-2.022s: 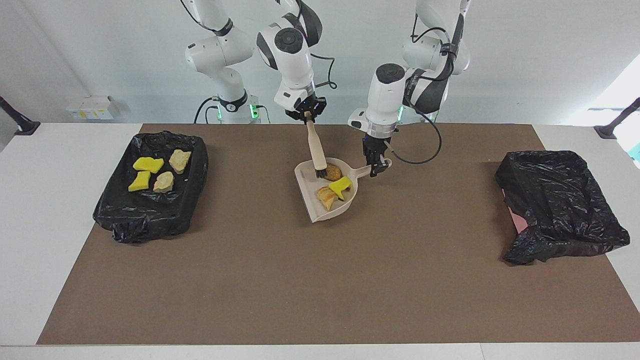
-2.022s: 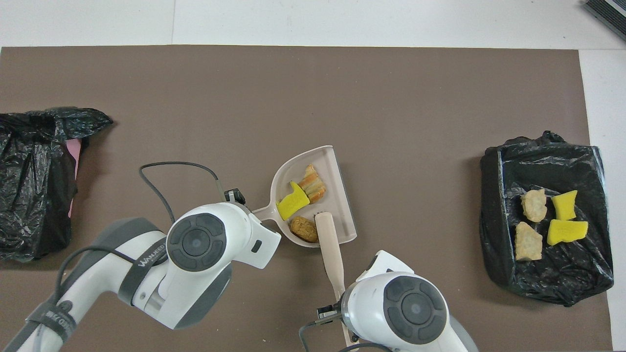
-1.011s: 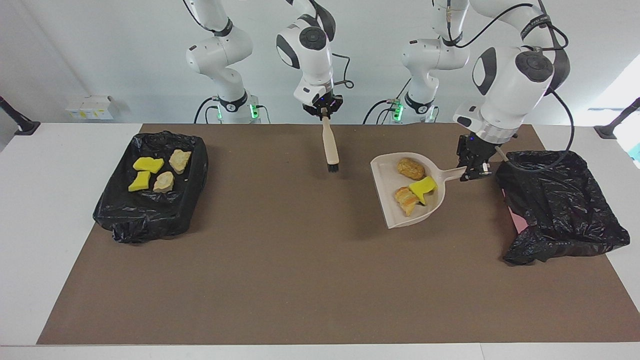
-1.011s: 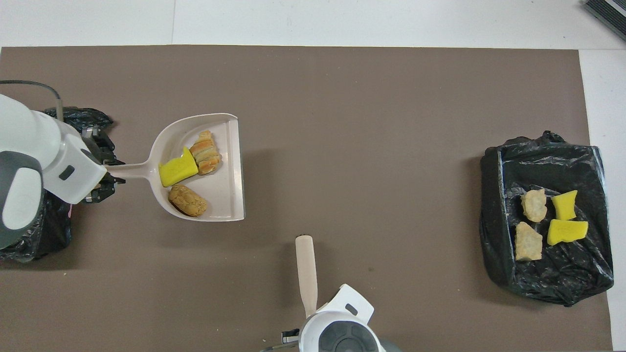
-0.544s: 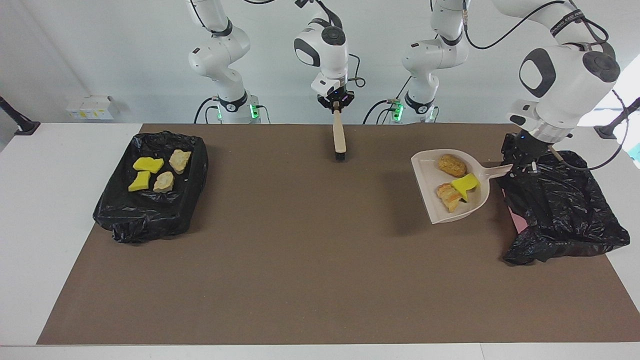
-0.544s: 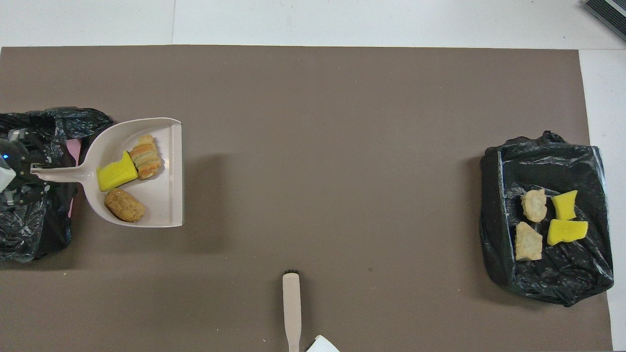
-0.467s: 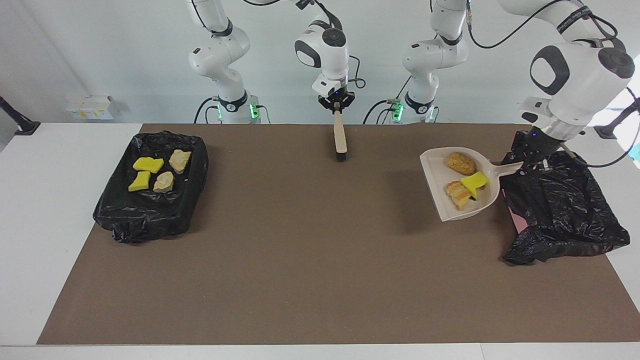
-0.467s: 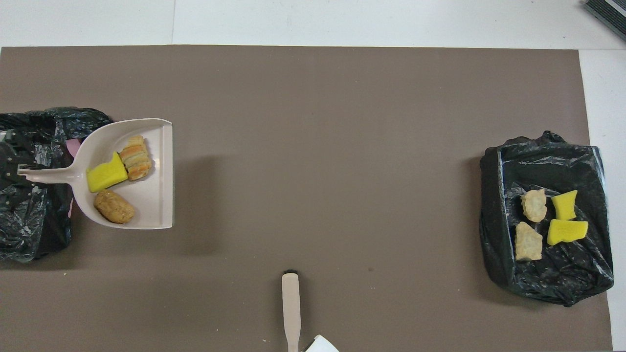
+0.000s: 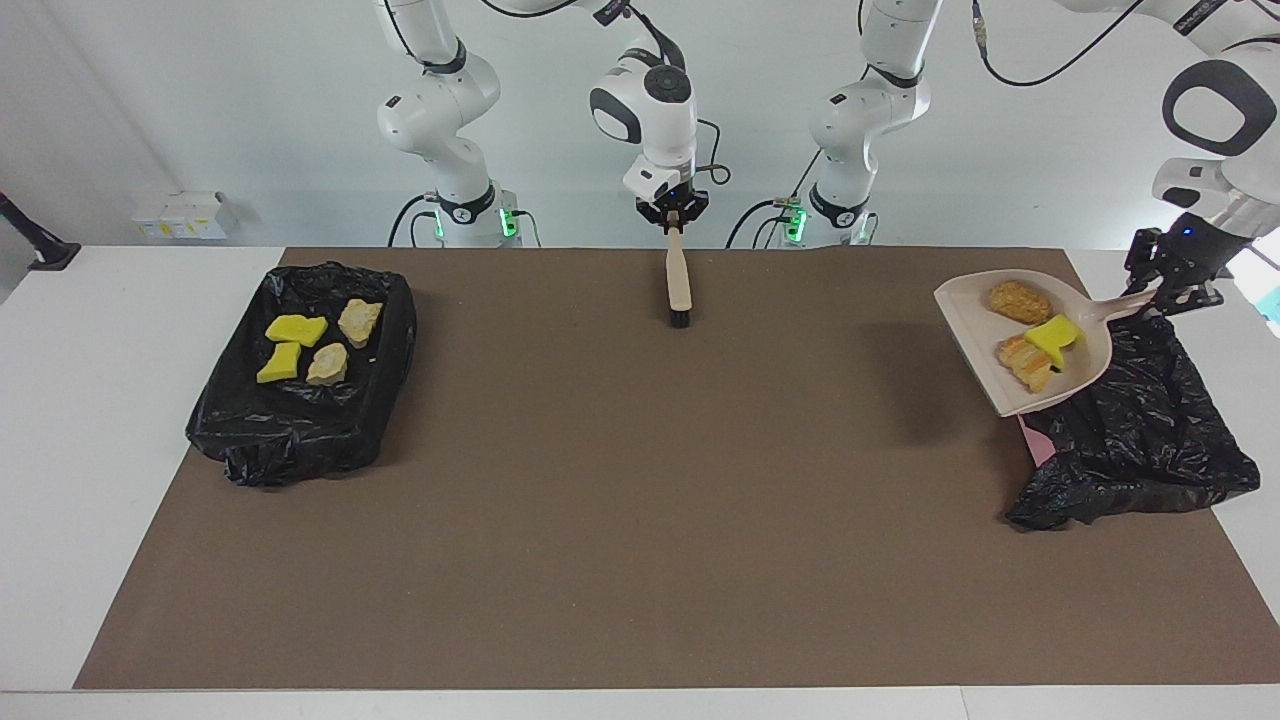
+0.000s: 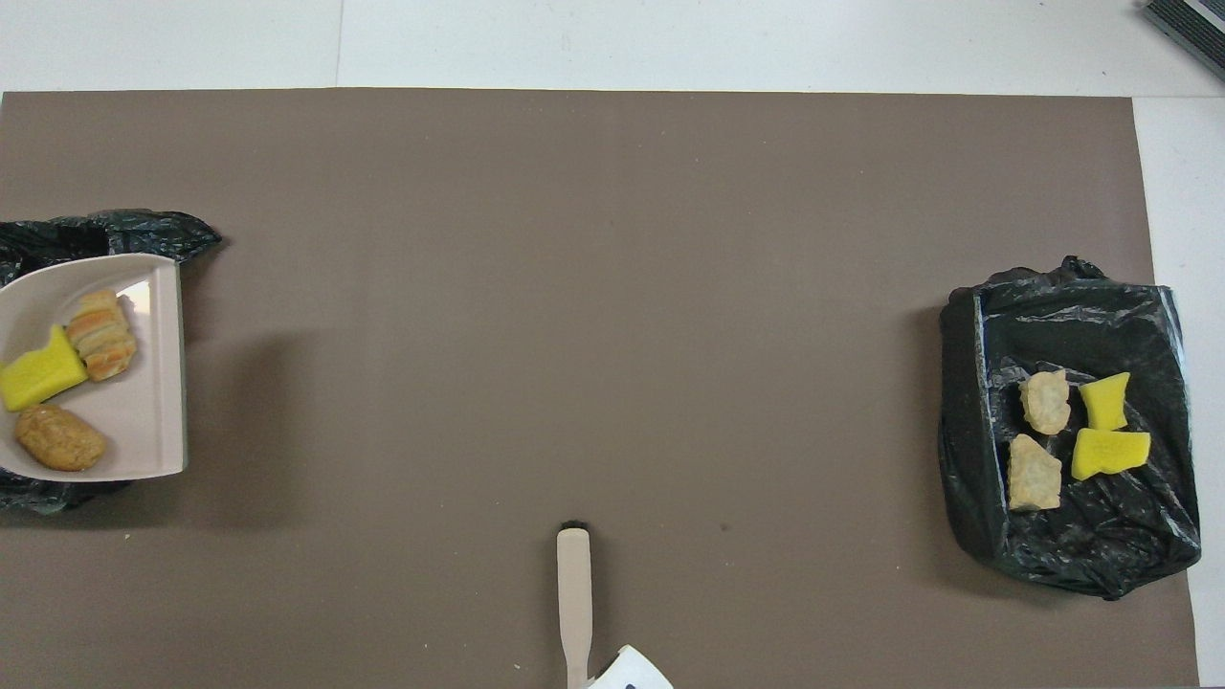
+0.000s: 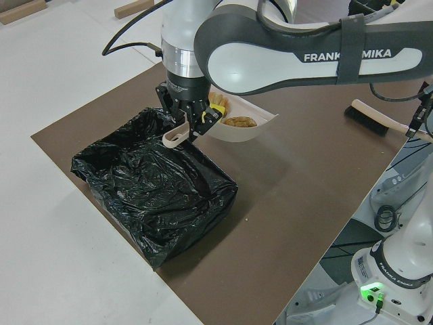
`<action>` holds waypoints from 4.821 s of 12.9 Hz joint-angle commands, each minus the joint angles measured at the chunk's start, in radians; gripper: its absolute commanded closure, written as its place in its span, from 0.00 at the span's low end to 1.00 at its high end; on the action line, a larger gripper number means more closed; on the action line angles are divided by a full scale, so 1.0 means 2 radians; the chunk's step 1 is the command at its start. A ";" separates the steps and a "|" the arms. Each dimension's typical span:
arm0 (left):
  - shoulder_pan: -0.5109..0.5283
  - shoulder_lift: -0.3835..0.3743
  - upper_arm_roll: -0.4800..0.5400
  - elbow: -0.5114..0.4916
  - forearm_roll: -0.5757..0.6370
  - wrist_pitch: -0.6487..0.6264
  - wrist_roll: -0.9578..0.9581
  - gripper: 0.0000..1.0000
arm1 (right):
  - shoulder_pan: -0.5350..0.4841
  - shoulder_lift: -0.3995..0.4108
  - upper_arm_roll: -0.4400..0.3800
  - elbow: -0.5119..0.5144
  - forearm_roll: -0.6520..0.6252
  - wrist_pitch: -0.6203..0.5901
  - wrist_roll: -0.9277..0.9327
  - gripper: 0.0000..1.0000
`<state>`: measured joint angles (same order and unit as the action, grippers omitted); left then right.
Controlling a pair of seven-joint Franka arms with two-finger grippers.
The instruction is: Sweep and dump trash in bin
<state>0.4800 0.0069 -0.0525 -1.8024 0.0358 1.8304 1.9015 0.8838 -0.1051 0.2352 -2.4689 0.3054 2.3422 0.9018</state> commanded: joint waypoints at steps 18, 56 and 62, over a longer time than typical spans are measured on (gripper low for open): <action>-0.031 0.041 -0.006 0.054 0.429 0.088 -0.167 1.00 | -0.458 -0.102 -0.007 0.219 -0.068 -0.373 -0.339 0.00; -0.153 0.011 -0.007 0.036 0.470 -0.053 -0.273 1.00 | -0.430 0.035 -0.140 0.500 -0.157 -0.475 -0.349 0.00; -0.122 0.015 -0.003 0.067 0.292 -0.079 -0.298 1.00 | -0.425 0.030 -0.140 0.494 -0.149 -0.472 -0.347 0.00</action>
<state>0.1979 0.0461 -0.0543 -1.6919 0.7081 1.6896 1.3240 0.0457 -0.0347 -0.0506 -1.4738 0.0100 1.4069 0.2233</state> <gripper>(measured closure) 0.687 0.000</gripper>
